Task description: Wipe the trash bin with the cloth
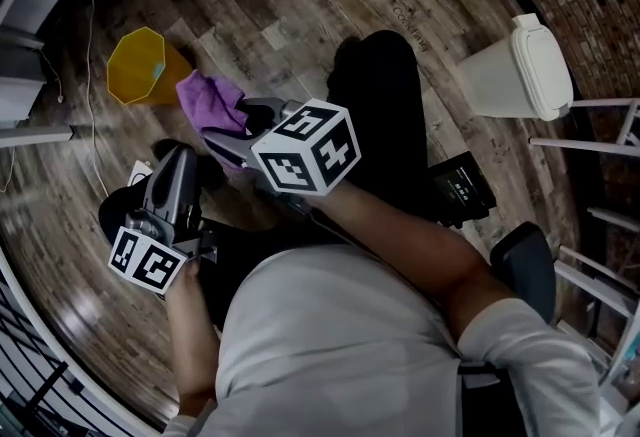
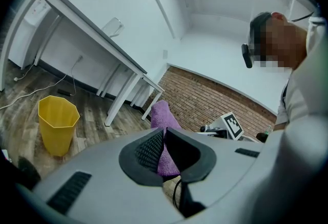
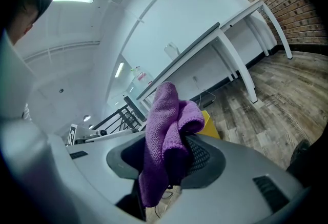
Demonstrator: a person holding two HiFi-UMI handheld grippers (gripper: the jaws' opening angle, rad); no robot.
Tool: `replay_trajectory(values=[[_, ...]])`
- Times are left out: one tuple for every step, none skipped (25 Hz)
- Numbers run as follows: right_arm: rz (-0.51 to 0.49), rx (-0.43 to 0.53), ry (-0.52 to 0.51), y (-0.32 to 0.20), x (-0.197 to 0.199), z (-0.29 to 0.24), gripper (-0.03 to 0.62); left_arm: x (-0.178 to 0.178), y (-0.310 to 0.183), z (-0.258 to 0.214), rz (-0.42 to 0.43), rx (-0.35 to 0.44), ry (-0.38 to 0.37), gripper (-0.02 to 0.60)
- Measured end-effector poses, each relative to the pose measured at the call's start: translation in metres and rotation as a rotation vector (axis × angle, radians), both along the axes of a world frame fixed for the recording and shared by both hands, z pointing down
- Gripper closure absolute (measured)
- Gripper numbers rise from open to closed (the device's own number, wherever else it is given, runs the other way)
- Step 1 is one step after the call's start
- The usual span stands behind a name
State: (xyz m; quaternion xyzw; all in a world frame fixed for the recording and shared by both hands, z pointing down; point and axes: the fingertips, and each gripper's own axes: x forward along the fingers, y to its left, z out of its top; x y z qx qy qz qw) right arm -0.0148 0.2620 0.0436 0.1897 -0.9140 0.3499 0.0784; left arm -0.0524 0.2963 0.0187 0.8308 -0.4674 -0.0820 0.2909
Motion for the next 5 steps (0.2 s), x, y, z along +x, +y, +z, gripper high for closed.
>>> replay_trajectory(values=[[-0.001, 0.000, 0.001, 0.0003, -0.0002, 0.0008, 0.421, 0.0001, -0.0002, 0.0004, 0.000, 0.000, 0.000, 0.560], [-0.002, 0.000, 0.003, 0.0005, 0.0000, 0.0015, 0.421, 0.0005, -0.0004, 0.0008, -0.001, 0.000, 0.000, 0.560], [-0.003, 0.001, 0.004, 0.0007, 0.0006, 0.0022, 0.421, 0.0014, -0.0006, 0.0012, 0.000, -0.001, -0.001, 0.560], [-0.004, 0.002, 0.006, 0.0009, 0.0015, 0.0029, 0.422, 0.0025, -0.0008, 0.0017, 0.000, -0.001, -0.001, 0.560], [-0.004, 0.004, 0.008, 0.0012, 0.0025, 0.0036, 0.422, 0.0038, -0.0009, 0.0022, 0.001, -0.001, -0.001, 0.560]])
